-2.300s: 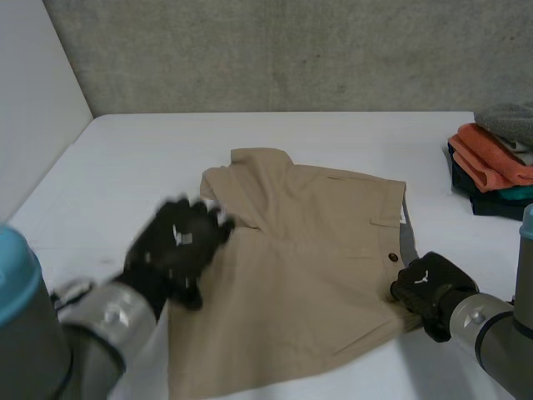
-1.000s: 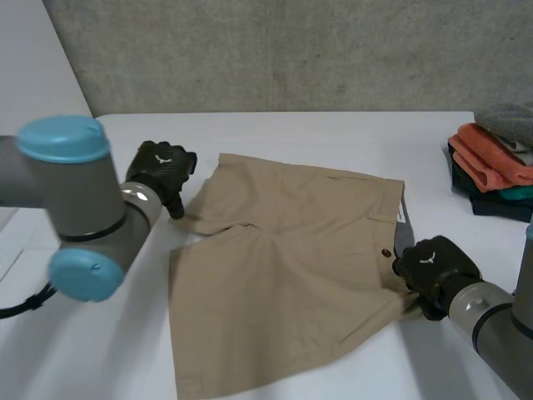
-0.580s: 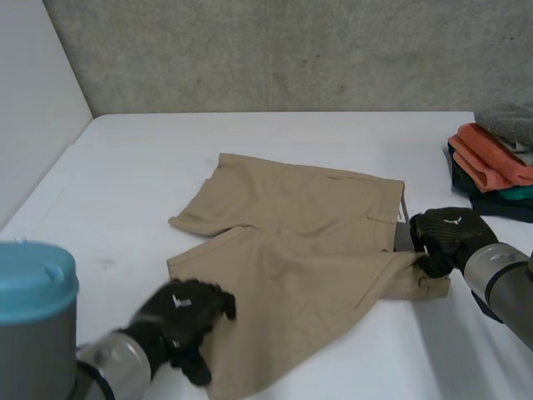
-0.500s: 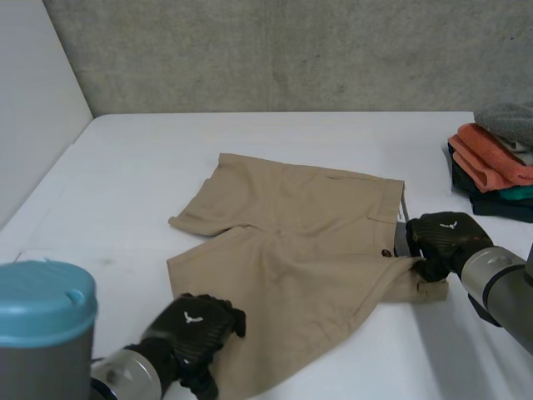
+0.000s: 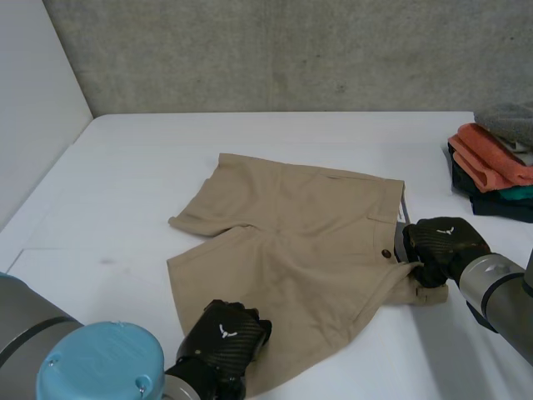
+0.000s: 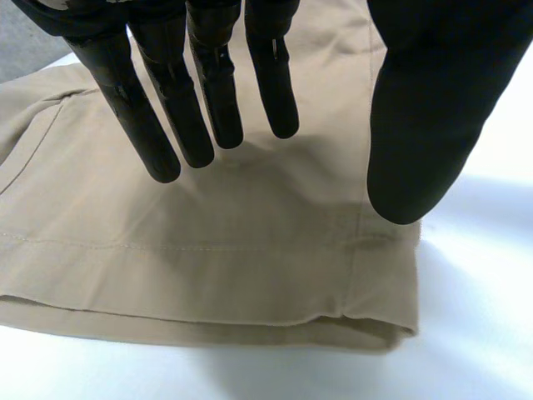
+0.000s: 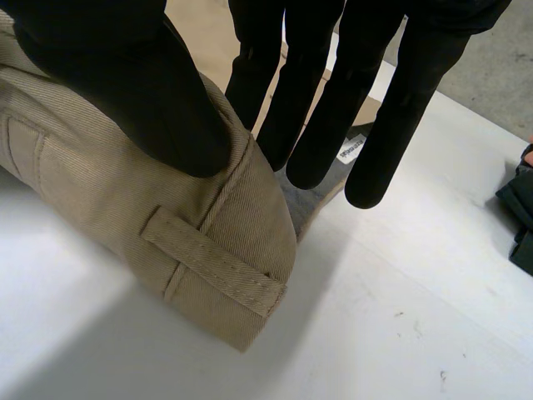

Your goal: Fold the laundry.

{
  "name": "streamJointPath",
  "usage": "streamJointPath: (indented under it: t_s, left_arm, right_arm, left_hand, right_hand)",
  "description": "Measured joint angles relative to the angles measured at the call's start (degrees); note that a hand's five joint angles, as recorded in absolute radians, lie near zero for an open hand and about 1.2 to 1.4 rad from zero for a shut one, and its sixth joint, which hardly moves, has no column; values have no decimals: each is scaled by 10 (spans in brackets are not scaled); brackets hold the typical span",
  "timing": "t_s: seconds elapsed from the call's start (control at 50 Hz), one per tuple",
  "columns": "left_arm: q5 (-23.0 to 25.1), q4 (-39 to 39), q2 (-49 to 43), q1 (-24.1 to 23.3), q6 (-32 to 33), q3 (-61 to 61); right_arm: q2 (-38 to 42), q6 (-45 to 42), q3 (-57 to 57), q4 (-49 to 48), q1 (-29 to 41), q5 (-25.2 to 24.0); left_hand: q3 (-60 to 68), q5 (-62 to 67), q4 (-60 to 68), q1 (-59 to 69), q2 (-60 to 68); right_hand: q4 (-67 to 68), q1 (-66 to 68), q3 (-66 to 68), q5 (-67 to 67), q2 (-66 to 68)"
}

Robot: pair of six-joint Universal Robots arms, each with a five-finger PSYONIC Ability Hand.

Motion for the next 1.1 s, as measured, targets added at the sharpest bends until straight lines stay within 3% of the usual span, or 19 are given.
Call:
streamJointPath:
  t_s: [0.36,0.44,0.6,0.7,0.88,0.92,0.98,1.1]
  left_arm:
    - [1,2,-21,-7,0,-7]
    - [-7,6,-33,-6,0,-4]
    - [-51,12,-8,-4,4,-4]
    - [-73,-15,54,0,28,-8]
    - [-57,-208,120,-2,87,-3]
    - [-47,-228,119,-2,91,10]
    - [-38,-220,110,3,95,32]
    - [-30,-119,57,47,120,111]
  right_arm:
    - [-1,-6,8,-3,4,-8]
    - [-2,-13,11,-5,3,-8]
    - [-41,-35,25,0,1,-6]
    - [-93,-94,43,25,0,-7]
    - [-153,-352,83,199,-20,-2]
    - [-153,-378,82,213,-27,-2]
    - [-143,-380,71,204,-33,-2]
    - [-81,-323,18,143,-31,-1]
  left_hand:
    - [14,14,14,19,14]
    - [296,295,300,261,288]
    - [341,333,347,292,343]
    - [341,333,347,298,344]
    - [342,334,347,298,345]
    - [344,334,347,298,345]
    - [344,334,347,298,345]
    - [344,337,347,312,345]
  right_hand:
    - [0,0,0,0,0]
    - [0,0,0,0,0]
    - [0,0,0,0,0]
    - [0,0,0,0,0]
    - [0,0,0,0,0]
    - [0,0,1,0,0]
    - [0,0,1,0,0]
    - [0,0,1,0,0]
